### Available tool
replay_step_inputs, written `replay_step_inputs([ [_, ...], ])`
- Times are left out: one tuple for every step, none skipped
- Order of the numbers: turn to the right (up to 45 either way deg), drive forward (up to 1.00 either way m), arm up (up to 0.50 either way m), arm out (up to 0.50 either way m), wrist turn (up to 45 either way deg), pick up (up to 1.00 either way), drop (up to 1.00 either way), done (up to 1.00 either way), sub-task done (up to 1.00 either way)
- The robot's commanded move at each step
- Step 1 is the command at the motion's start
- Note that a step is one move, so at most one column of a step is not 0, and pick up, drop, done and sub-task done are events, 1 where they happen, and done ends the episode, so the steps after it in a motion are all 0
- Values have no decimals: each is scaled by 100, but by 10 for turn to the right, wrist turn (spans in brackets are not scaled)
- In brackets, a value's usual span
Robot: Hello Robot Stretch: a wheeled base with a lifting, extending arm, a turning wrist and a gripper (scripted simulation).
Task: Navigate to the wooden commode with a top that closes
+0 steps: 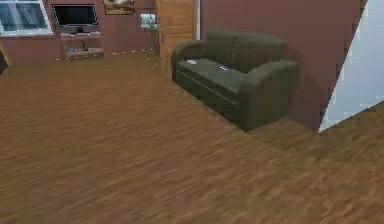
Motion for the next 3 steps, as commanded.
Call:
replay_step_inputs([
  [-150, 0, 0, 0, 0, 0, 0, 0, 0],
  [0, 100, 0, 0, 0, 0, 0, 0, 0],
  [0, 100, 0, 0, 0, 0, 0, 0, 0],
])
